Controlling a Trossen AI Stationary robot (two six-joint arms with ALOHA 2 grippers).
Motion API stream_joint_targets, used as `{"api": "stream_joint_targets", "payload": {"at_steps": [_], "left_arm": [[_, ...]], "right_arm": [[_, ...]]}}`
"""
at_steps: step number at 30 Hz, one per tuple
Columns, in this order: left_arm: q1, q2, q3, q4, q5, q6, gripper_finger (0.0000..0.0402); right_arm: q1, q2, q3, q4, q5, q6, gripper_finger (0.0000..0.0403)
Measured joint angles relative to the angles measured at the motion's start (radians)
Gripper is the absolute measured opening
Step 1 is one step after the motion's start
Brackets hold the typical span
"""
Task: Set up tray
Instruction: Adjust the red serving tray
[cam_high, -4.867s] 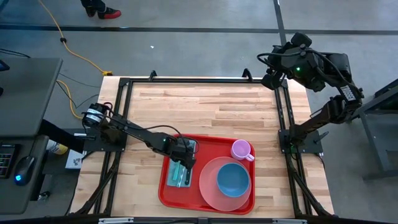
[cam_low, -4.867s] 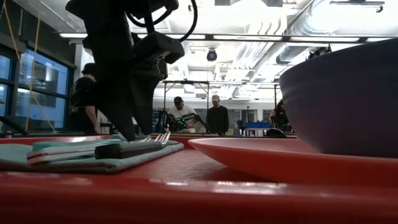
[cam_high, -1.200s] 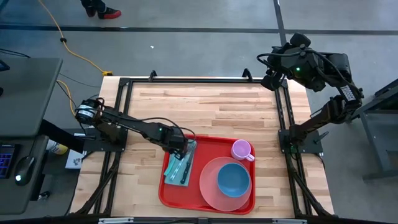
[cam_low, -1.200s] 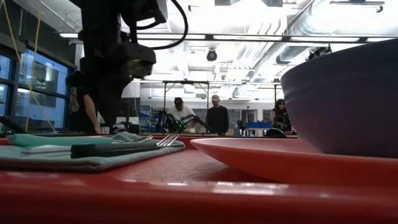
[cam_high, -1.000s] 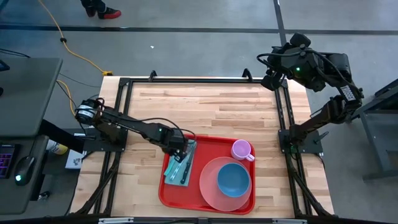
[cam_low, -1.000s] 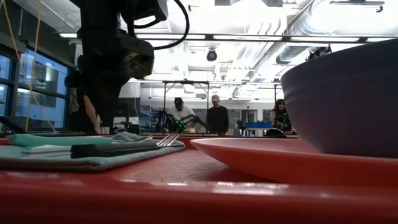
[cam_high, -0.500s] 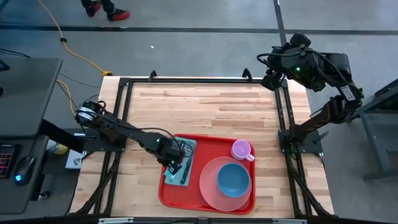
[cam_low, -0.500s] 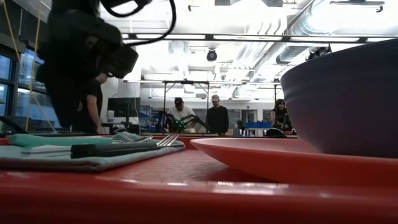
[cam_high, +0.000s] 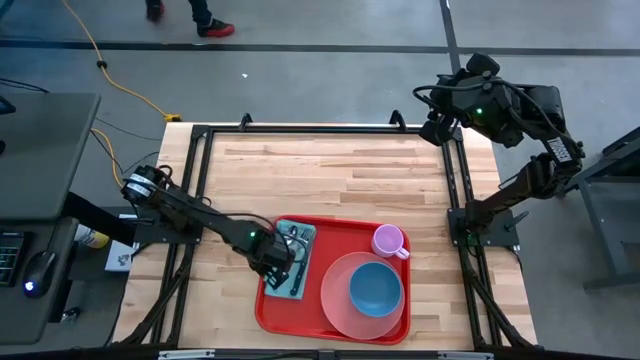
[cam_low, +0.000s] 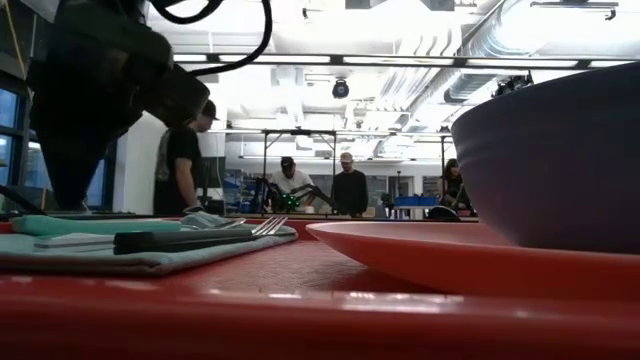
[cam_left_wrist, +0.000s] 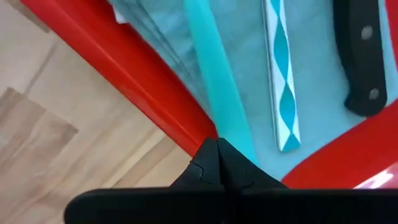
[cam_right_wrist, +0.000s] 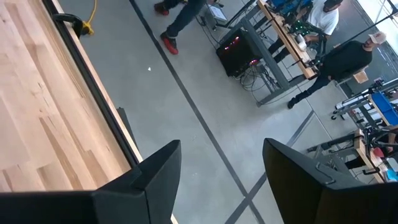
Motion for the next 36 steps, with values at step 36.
{"api": "stream_joint_targets", "payload": {"at_steps": [36], "left_arm": [[-0.026,0.054,0.002,0.106,0.052,0.002,0.0017]], "right_arm": [[0.0,0.0,0.0,0.006,-0.02,0.0,0.0206]]}}
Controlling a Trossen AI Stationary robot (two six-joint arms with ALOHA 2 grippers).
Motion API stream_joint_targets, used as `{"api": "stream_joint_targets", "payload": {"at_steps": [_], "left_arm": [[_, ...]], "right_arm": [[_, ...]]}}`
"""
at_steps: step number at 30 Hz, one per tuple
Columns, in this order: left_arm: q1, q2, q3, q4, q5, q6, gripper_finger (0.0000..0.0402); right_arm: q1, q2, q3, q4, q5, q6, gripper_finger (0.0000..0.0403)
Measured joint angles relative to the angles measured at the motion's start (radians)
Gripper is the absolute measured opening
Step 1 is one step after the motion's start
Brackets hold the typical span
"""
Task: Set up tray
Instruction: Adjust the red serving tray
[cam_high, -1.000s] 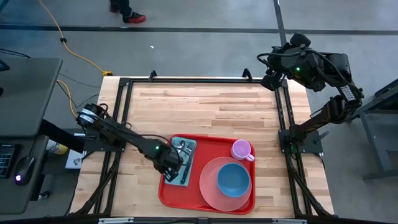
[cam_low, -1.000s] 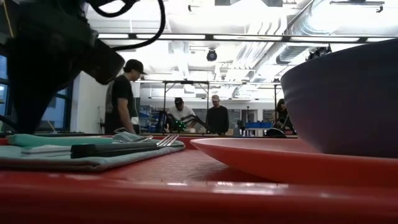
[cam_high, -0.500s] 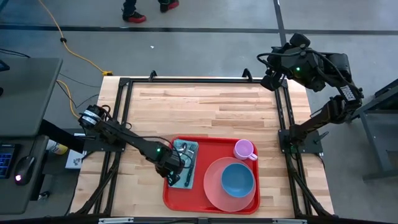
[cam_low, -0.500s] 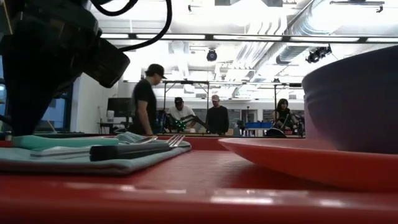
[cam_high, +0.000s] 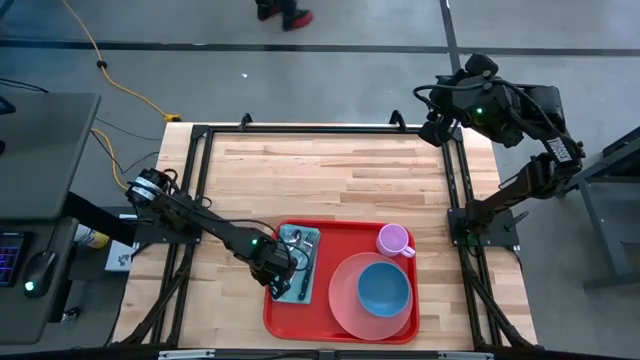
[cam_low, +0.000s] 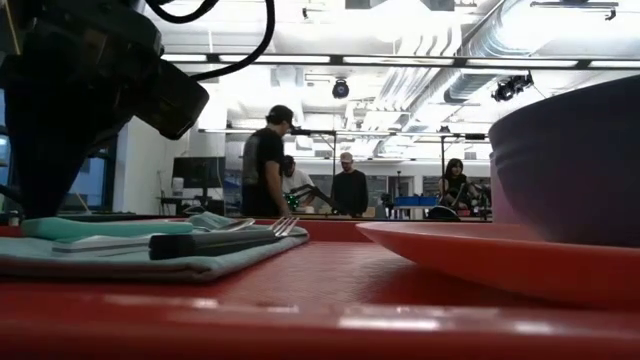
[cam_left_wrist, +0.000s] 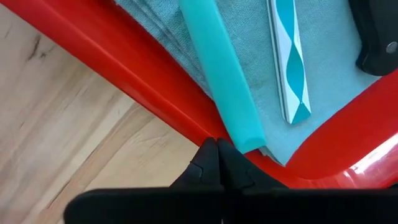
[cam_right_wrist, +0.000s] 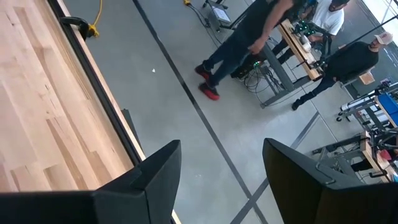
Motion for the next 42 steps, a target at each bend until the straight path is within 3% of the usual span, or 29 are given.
{"api": "stream_joint_targets", "payload": {"at_steps": [17,42], "left_arm": [[0.003,-0.051,-0.004,-0.044,-0.124,-0.024,0.0021],[0.002,-0.026,-0.002,0.007,-0.122,-0.016,0.002]], "right_arm": [[0.0,0.0,0.0,-0.001,-0.029,0.019,0.0206],[0.0,0.0,0.0,0.0,-0.033,0.025,0.0206]]}}
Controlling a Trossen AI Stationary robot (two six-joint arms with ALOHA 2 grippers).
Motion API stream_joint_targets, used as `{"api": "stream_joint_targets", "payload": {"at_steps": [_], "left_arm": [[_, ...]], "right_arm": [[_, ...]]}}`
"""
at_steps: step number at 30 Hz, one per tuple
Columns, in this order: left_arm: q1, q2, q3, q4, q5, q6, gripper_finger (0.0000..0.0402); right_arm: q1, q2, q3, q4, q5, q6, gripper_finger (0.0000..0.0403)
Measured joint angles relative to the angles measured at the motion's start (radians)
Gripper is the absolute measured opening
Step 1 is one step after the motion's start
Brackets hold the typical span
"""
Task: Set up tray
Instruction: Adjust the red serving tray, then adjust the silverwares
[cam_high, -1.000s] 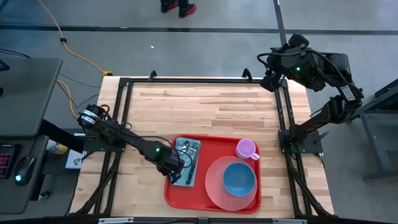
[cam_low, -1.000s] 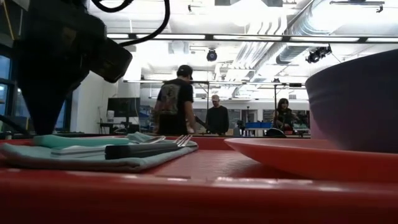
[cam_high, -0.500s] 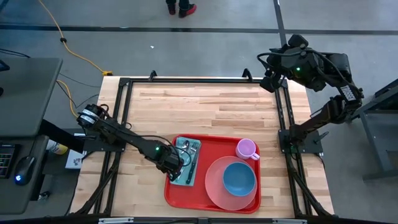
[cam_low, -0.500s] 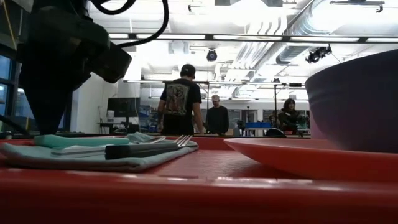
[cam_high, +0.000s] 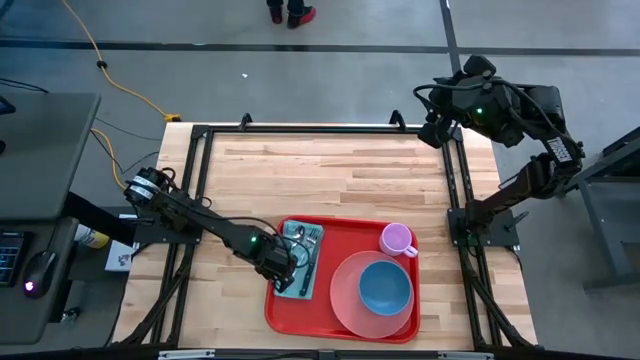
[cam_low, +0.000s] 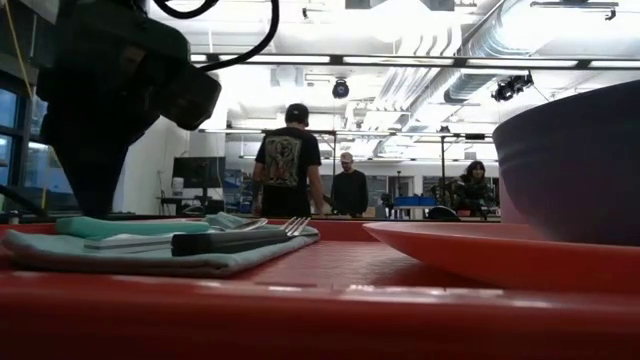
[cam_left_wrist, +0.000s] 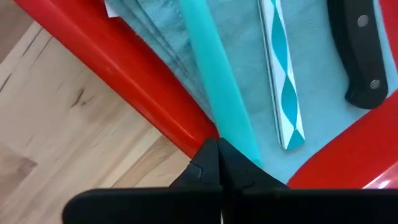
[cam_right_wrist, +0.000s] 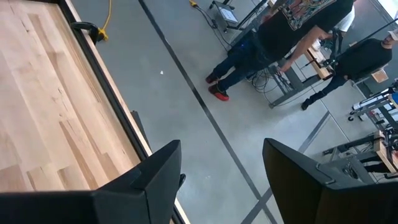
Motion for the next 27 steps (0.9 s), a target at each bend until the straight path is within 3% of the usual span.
{"api": "stream_joint_targets", "payload": {"at_steps": [27], "left_arm": [[0.0,0.023,0.001,0.1,0.015,-0.003,0.0022]], "right_arm": [[0.0,0.0,0.0,0.0,-0.003,-0.004,0.0206]]}}
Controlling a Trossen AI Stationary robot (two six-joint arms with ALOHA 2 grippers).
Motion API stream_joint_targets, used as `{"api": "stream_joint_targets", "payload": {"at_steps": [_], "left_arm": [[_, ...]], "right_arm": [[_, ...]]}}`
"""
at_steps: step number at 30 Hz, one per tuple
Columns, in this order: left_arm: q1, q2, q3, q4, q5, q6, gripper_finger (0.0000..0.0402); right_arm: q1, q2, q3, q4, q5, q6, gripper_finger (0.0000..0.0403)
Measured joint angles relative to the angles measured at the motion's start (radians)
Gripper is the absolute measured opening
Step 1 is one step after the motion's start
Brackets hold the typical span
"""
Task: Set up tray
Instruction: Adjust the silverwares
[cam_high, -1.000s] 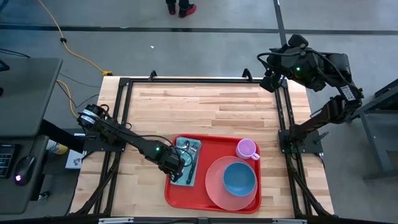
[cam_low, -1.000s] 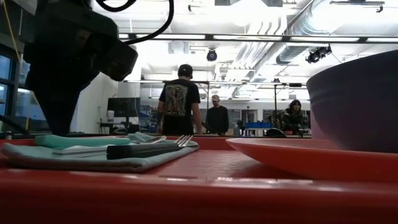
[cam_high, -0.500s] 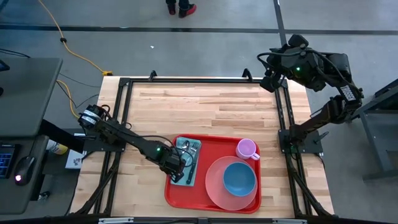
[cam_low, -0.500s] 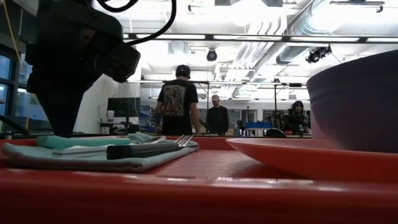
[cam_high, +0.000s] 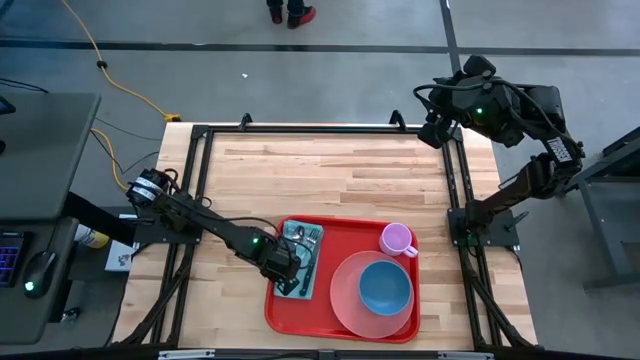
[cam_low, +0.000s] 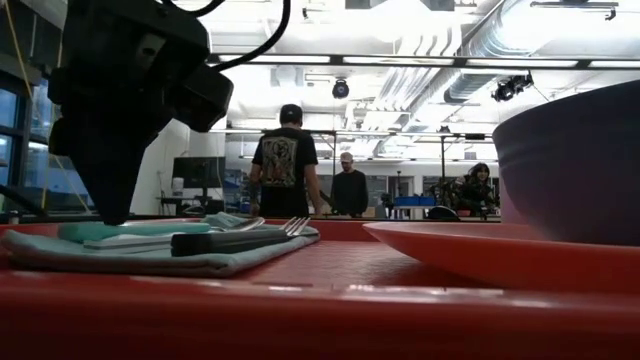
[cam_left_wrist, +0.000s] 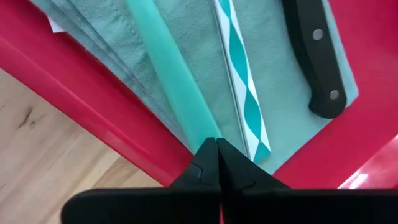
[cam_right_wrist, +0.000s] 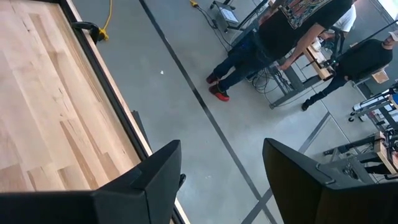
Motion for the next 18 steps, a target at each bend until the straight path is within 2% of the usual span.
{"api": "stream_joint_targets", "payload": {"at_steps": [5,10,18], "left_arm": [[0.012,0.0,0.0,0.008,-0.007,0.002,0.0019],[0.013,0.0,0.0,0.087,-0.019,0.023,0.0011],[0.013,0.0,0.0,0.048,-0.036,0.011,0.0019]], "right_arm": [[0.0,0.0,0.0,0.0,0.002,0.0,0.0206],[0.0,0.0,0.0,0.0,0.002,-0.001,0.0206],[0.0,0.0,0.0,0.0,-0.001,0.0,0.0206]]}}
